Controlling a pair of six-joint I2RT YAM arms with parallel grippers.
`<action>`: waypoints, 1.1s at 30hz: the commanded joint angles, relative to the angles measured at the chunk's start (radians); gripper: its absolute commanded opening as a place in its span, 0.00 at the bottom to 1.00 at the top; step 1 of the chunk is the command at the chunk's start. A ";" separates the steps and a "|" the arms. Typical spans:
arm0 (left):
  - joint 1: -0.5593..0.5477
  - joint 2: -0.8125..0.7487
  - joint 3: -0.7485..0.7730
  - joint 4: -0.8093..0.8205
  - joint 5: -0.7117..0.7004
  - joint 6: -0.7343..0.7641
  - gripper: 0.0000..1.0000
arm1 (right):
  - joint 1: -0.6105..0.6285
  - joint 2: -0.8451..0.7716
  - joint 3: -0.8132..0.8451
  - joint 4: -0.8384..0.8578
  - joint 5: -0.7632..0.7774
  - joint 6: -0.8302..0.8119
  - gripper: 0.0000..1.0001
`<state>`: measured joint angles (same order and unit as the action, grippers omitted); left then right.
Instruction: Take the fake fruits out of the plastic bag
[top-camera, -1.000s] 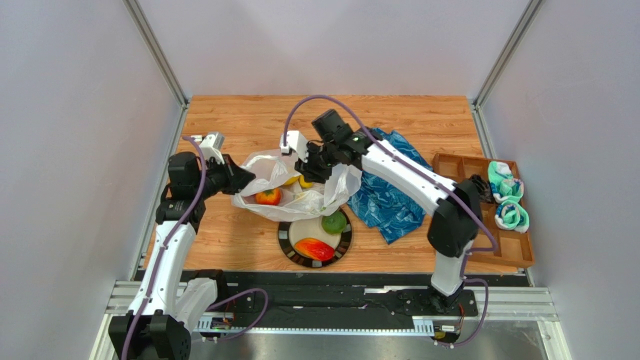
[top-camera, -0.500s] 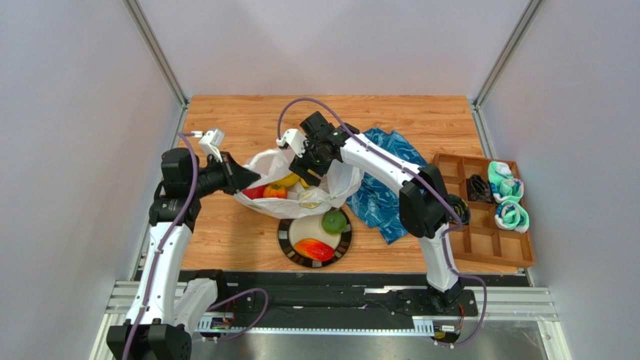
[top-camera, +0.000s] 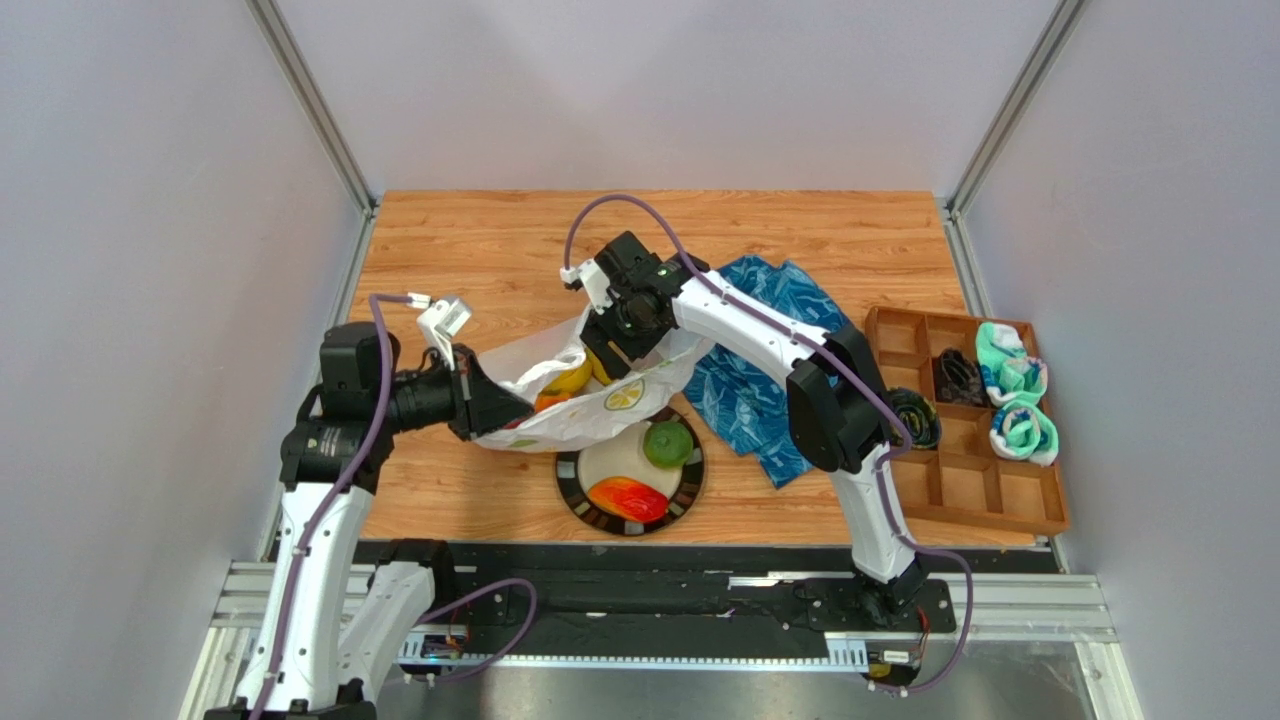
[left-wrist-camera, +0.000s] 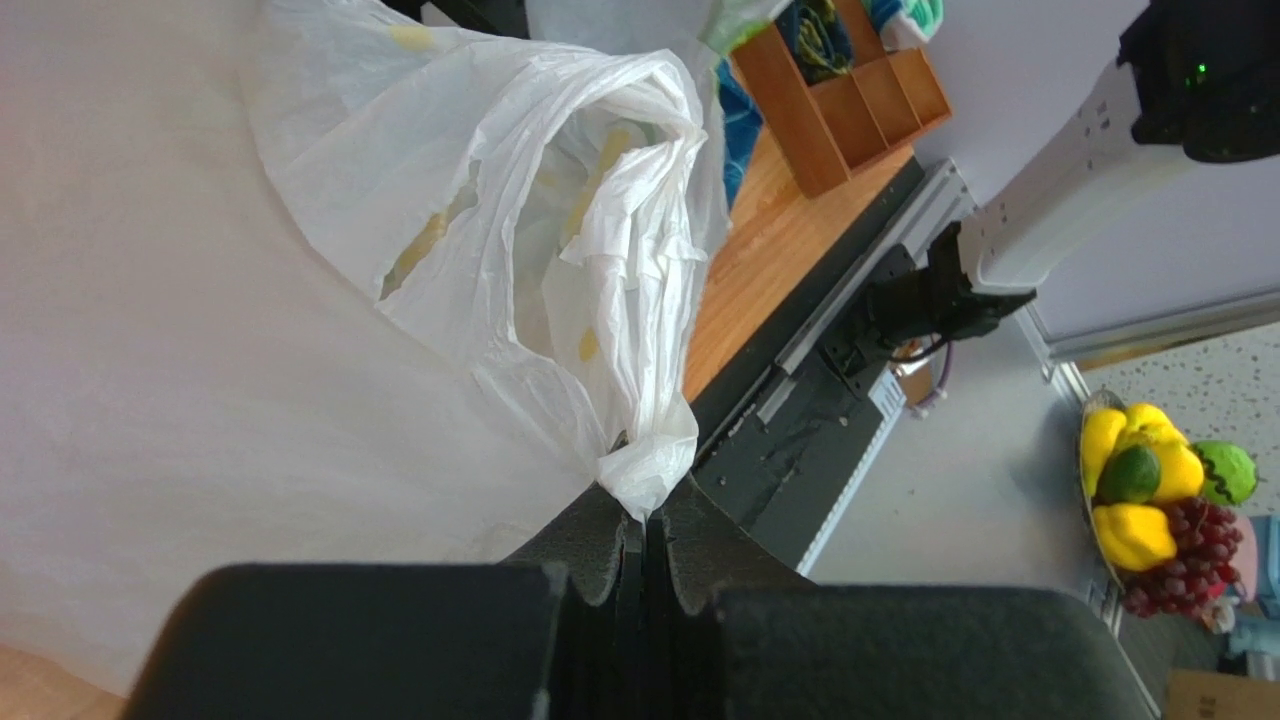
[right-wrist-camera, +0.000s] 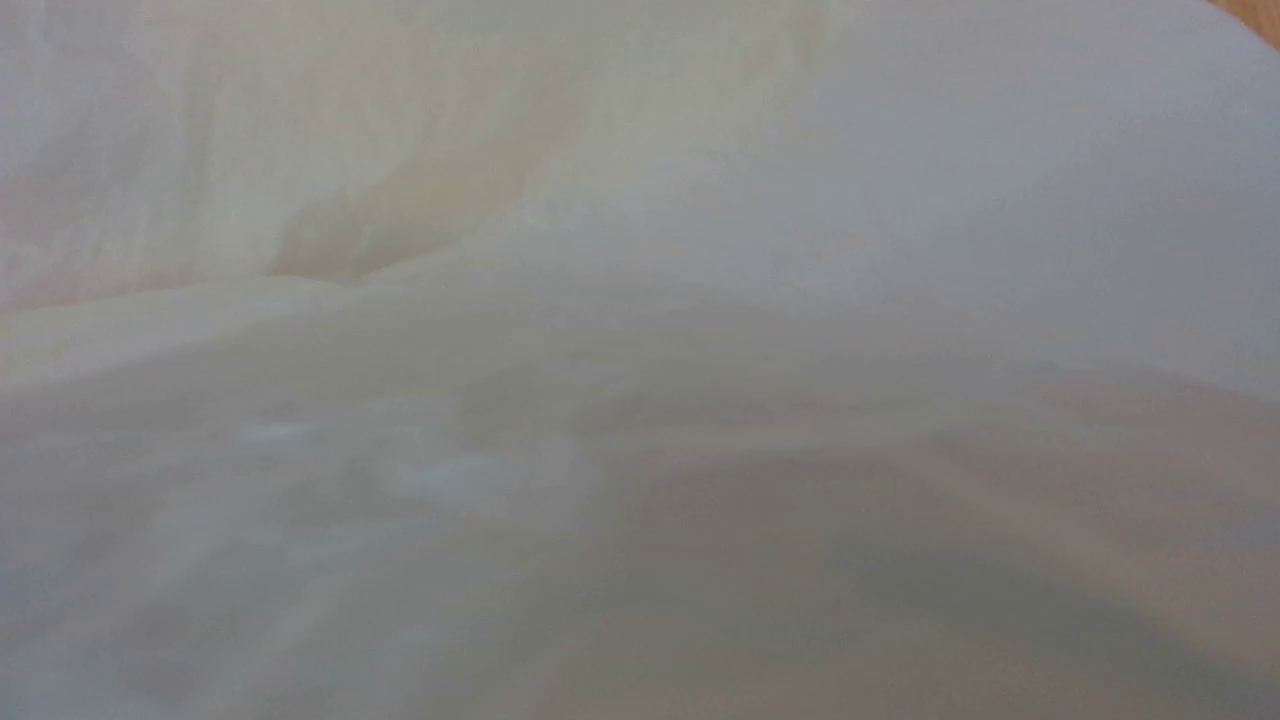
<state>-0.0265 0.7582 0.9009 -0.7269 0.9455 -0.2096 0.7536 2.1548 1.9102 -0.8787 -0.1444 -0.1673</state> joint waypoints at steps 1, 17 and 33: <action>-0.003 -0.062 0.003 -0.205 0.056 0.088 0.00 | 0.033 -0.033 -0.017 0.003 -0.040 0.071 0.71; 0.126 -0.075 -0.074 -0.252 -0.487 -0.218 0.07 | 0.155 -0.093 -0.056 0.075 0.077 0.222 0.73; 0.158 -0.221 -0.100 -0.230 -0.318 -0.235 0.00 | 0.216 0.045 -0.002 0.165 0.107 0.520 0.89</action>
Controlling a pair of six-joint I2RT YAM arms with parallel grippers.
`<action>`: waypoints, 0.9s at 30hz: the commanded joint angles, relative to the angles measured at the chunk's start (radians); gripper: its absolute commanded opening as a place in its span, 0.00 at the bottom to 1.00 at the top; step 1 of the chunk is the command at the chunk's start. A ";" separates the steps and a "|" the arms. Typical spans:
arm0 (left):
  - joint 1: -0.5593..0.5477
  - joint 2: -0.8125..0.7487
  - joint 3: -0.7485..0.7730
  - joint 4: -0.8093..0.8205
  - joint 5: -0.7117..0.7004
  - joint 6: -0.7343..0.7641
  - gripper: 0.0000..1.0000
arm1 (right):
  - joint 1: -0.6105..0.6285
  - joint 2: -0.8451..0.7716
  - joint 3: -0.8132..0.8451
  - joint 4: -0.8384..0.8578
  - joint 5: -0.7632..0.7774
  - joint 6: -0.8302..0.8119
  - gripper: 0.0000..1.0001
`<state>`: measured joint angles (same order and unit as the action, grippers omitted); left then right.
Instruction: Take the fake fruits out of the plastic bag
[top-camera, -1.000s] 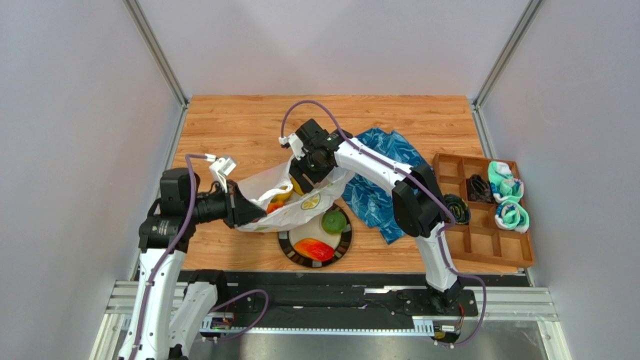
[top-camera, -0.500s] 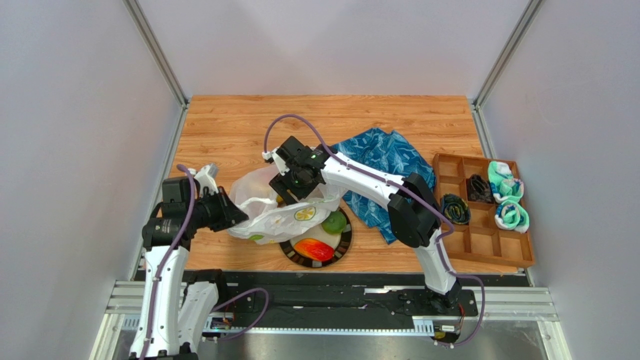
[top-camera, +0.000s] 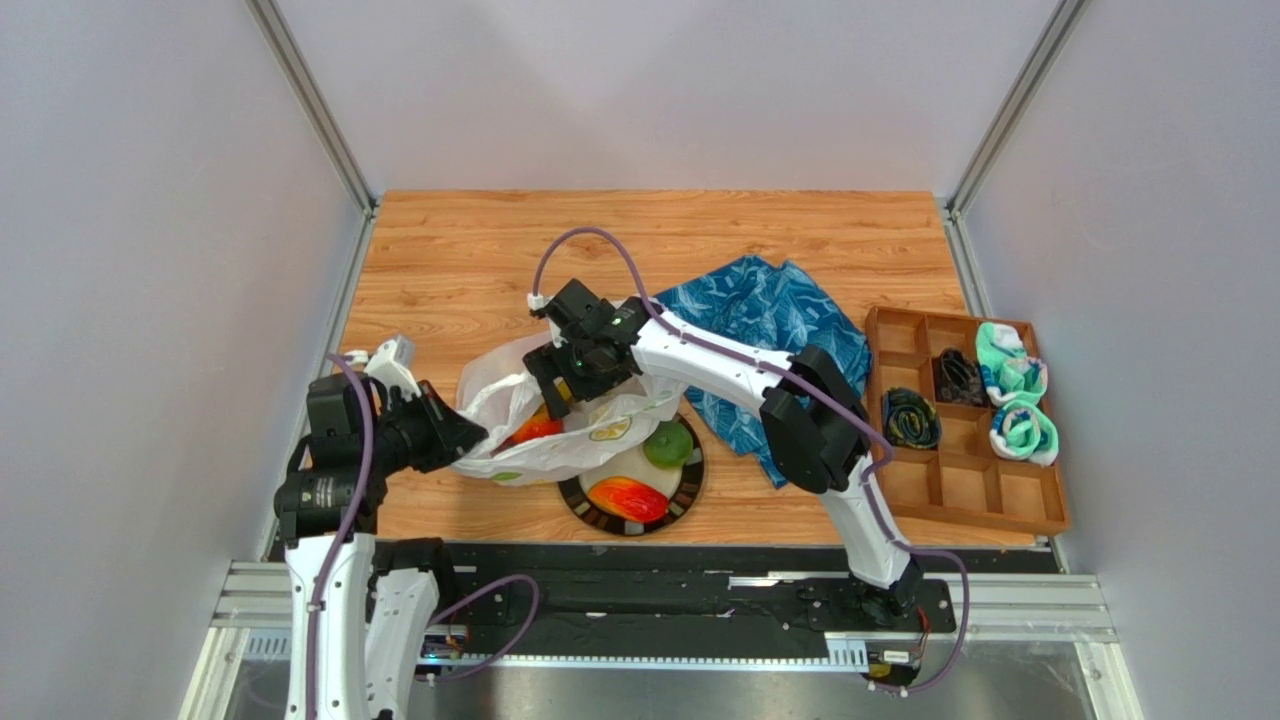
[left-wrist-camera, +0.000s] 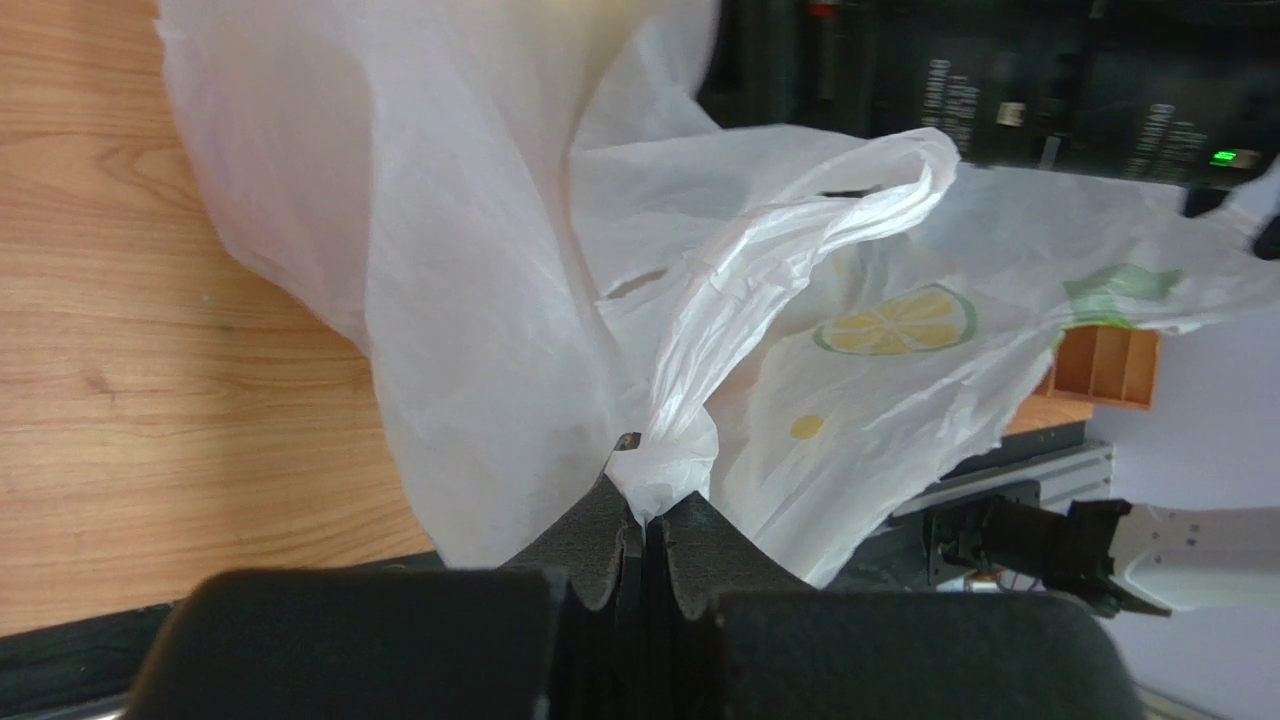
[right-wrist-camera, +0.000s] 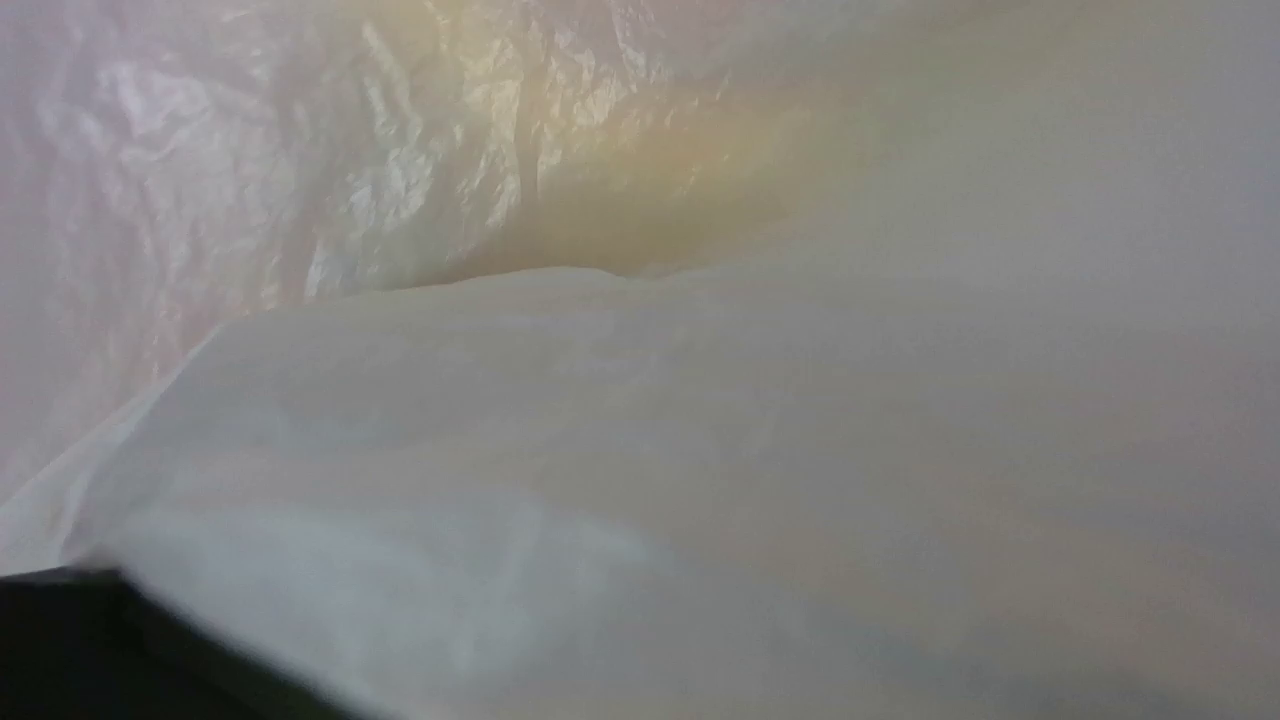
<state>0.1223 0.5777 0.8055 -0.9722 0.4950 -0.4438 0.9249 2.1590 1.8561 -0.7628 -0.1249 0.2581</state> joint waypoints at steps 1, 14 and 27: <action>0.011 -0.044 -0.006 0.021 0.137 -0.001 0.00 | 0.049 0.059 0.054 0.046 0.109 0.111 0.94; 0.042 -0.084 -0.031 0.046 0.151 0.004 0.00 | 0.060 0.162 0.078 0.083 0.117 0.003 0.33; 0.066 -0.114 -0.060 0.087 0.169 -0.010 0.00 | 0.052 -0.192 -0.119 0.076 0.041 -0.253 0.00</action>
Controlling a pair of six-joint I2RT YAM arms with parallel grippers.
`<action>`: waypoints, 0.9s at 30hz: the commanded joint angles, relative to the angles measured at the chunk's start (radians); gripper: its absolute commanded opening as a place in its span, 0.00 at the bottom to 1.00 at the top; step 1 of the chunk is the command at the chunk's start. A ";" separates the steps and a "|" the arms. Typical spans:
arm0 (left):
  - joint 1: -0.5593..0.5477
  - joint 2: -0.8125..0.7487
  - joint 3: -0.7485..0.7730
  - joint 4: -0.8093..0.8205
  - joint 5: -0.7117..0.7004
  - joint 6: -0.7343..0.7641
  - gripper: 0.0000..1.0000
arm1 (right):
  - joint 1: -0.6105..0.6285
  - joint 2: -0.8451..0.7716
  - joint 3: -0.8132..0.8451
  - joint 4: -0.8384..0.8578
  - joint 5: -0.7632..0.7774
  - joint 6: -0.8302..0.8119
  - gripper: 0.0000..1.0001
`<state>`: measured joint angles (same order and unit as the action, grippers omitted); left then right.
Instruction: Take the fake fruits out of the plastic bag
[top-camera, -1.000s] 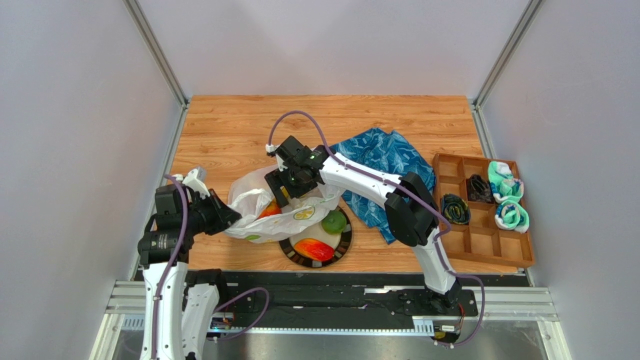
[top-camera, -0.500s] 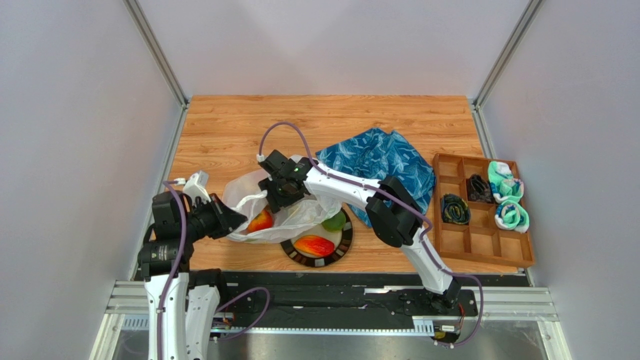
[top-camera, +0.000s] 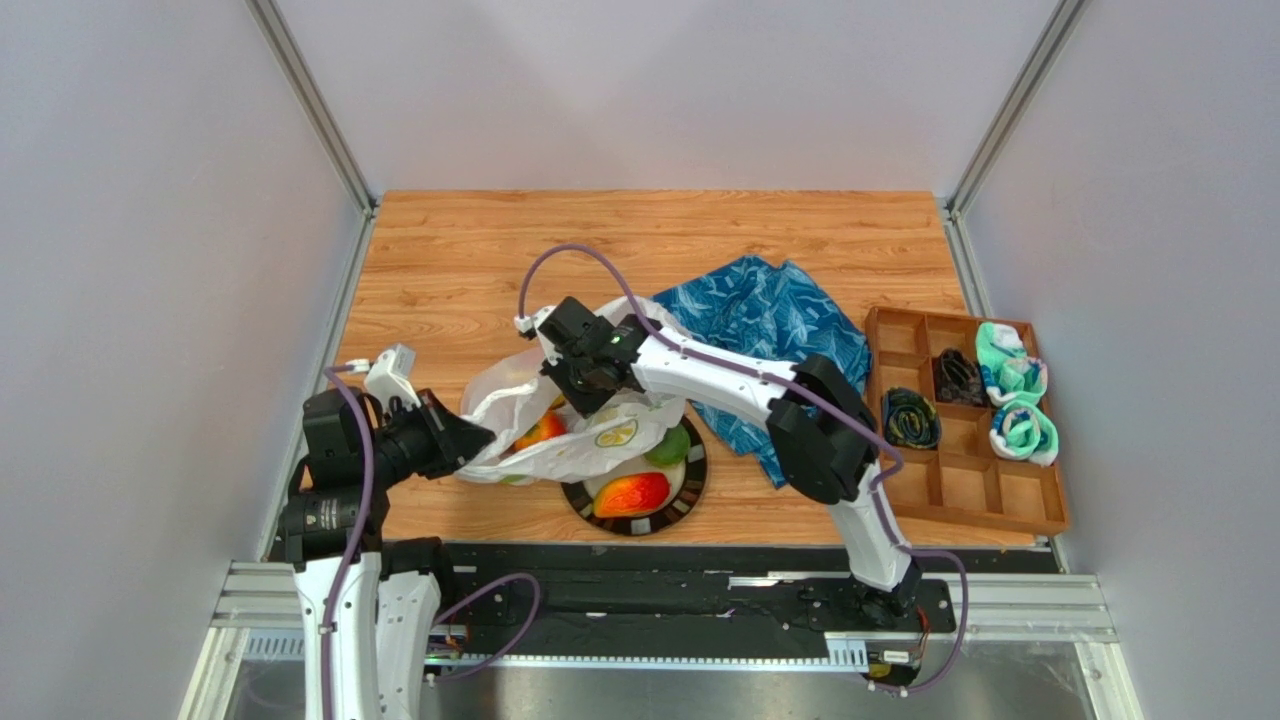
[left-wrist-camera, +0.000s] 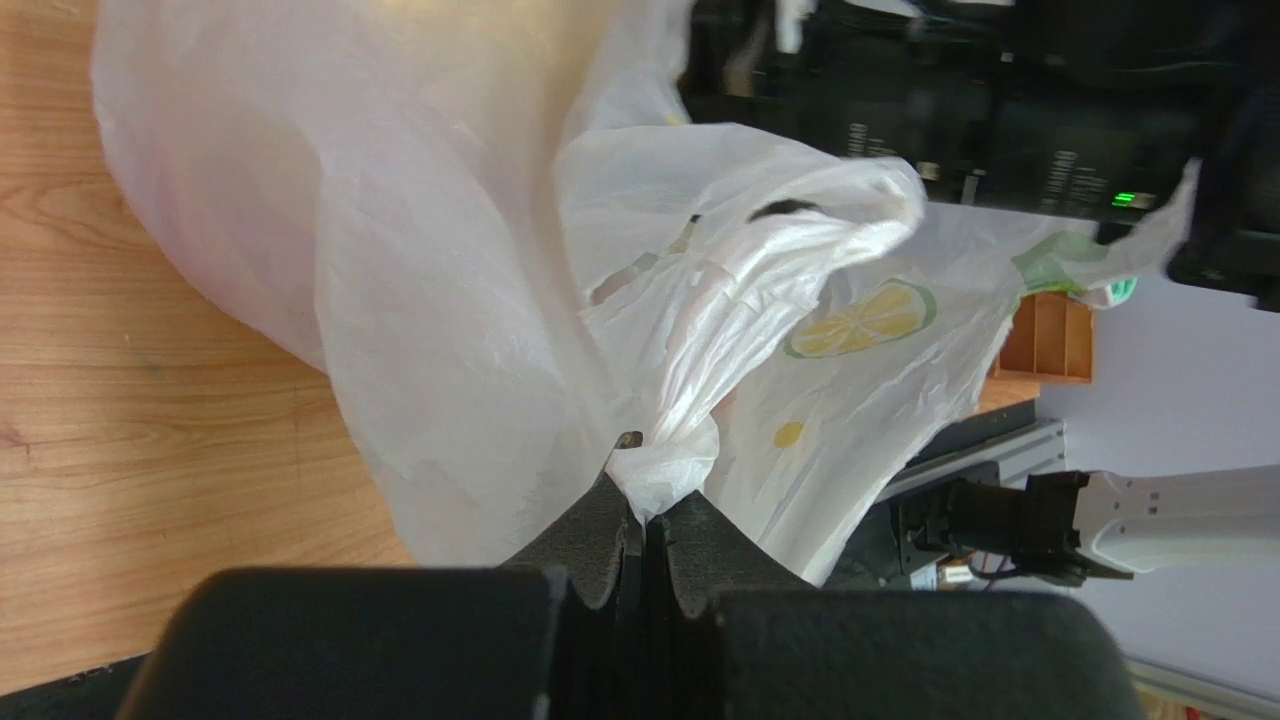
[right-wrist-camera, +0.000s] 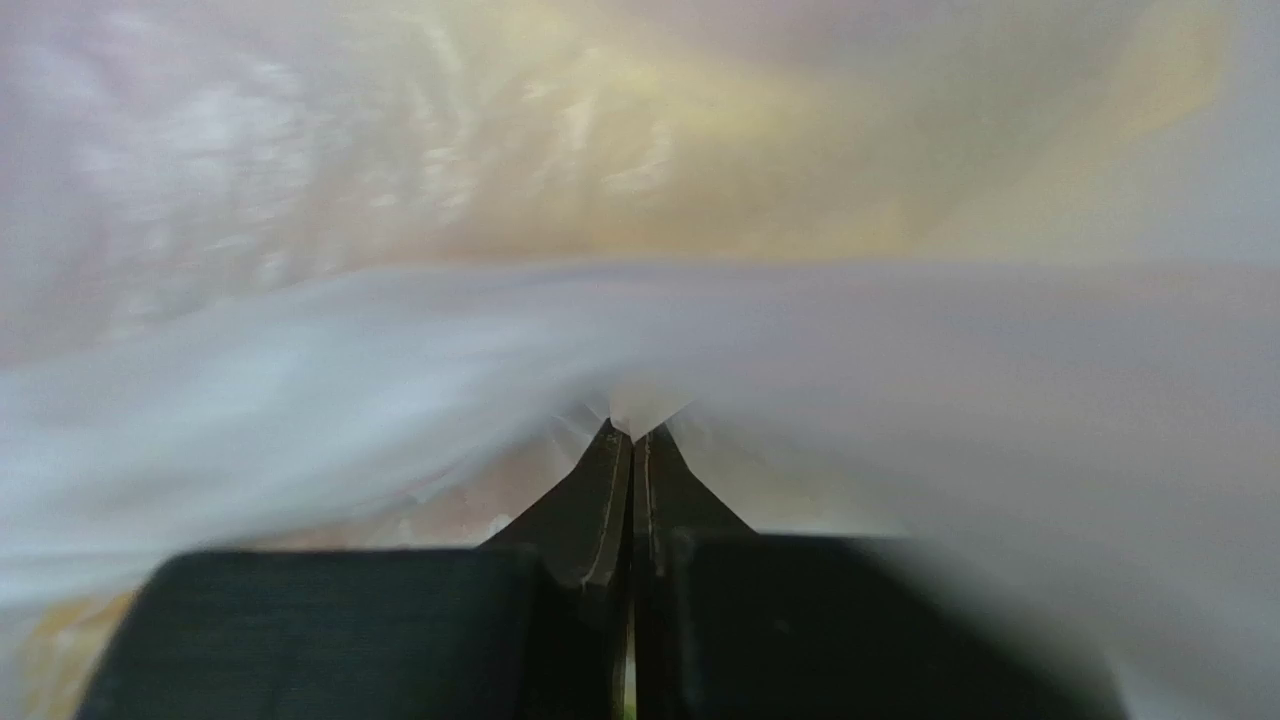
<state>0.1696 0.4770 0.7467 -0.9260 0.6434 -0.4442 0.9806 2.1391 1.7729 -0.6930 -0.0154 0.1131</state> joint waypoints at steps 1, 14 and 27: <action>0.022 -0.017 -0.001 0.041 0.019 -0.010 0.00 | -0.003 -0.223 -0.046 0.007 -0.084 -0.109 0.00; 0.056 0.165 0.159 0.389 0.021 -0.077 0.00 | -0.042 -0.314 -0.159 0.239 0.055 -0.211 0.00; 0.056 0.170 0.259 0.385 0.064 0.015 0.00 | -0.088 -0.389 -0.127 0.113 -0.123 -0.237 0.87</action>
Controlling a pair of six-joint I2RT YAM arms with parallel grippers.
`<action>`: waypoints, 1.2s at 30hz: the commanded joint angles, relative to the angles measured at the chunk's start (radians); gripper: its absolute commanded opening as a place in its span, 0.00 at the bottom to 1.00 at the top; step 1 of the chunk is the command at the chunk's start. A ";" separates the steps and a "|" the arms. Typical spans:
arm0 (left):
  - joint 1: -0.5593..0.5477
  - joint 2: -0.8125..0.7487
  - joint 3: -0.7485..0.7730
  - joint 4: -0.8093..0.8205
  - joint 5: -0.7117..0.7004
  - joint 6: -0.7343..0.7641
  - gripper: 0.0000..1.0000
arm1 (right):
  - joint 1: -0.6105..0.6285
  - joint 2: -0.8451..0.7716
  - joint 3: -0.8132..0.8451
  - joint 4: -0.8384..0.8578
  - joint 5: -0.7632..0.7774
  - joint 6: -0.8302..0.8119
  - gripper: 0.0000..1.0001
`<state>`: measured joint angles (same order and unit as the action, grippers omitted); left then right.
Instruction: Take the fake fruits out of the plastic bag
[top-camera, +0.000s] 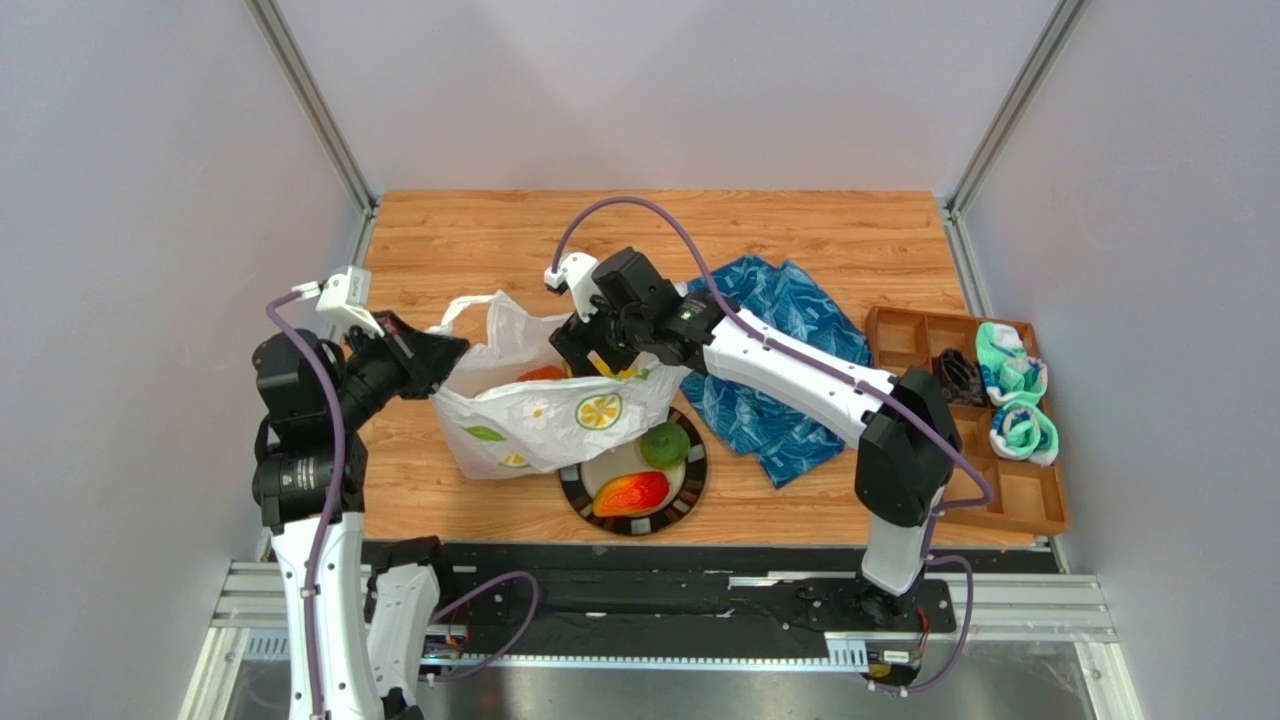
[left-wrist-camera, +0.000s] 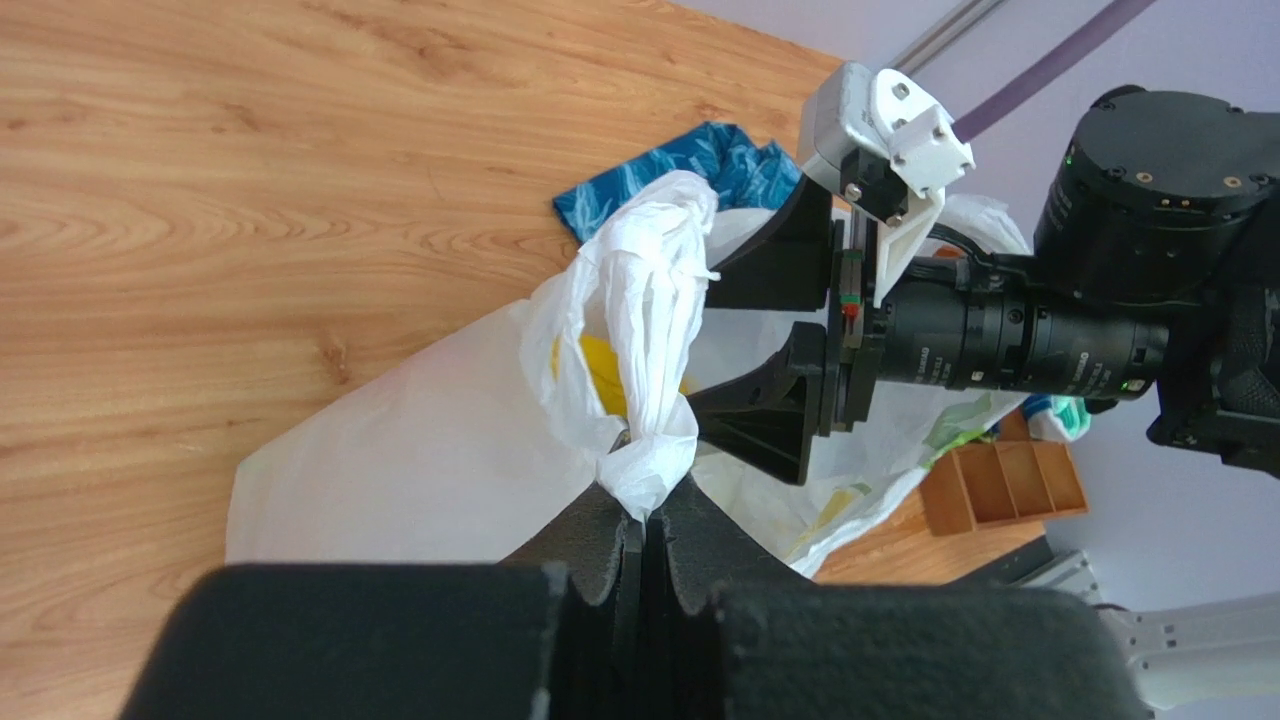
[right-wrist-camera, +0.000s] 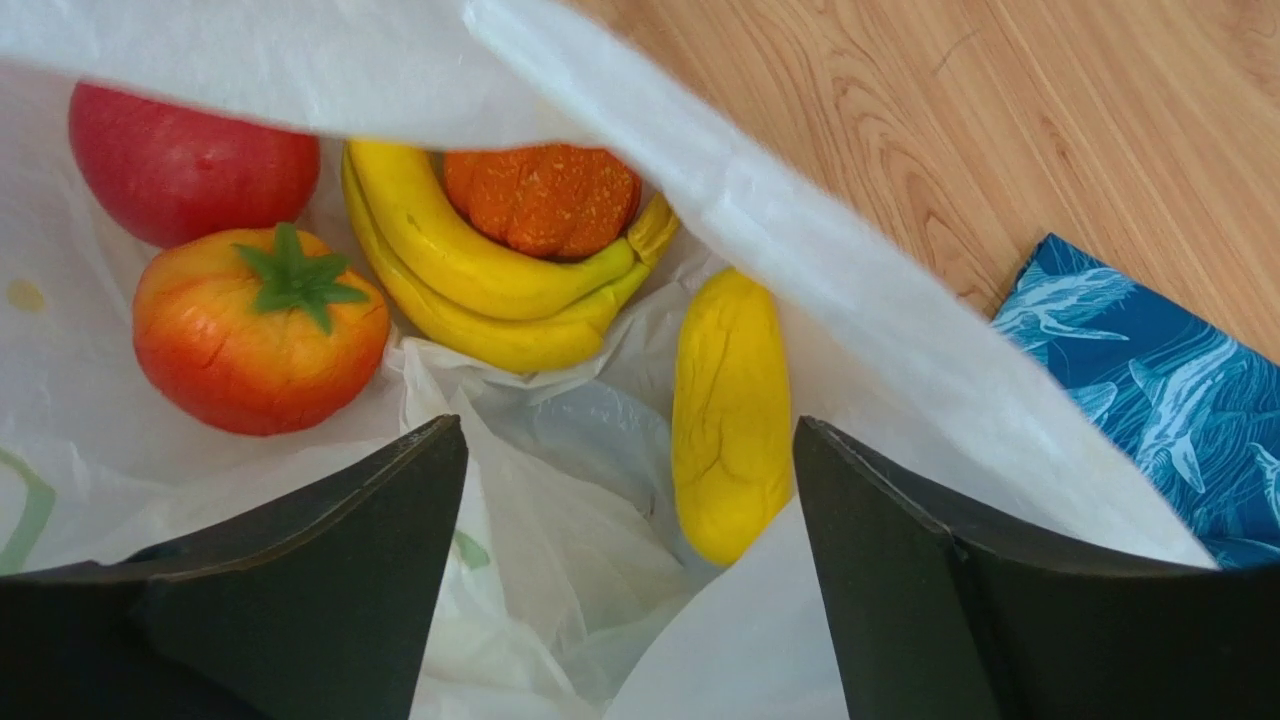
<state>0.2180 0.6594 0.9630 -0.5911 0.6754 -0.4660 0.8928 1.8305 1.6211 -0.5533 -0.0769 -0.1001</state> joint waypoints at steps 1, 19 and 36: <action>0.007 0.002 0.078 0.031 0.042 0.067 0.00 | -0.008 -0.097 0.025 -0.034 -0.072 -0.029 0.89; 0.006 0.218 0.756 -0.593 0.118 0.443 0.99 | -0.022 -0.350 0.094 -0.036 -0.072 -0.214 1.00; -0.341 0.637 0.758 -0.474 0.218 0.397 0.72 | -0.086 -0.331 -0.020 -0.066 0.200 -0.265 0.94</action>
<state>-0.0509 1.2541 1.7485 -1.0752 0.9318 -0.1051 0.8108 1.4643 1.6257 -0.6323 0.0448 -0.2958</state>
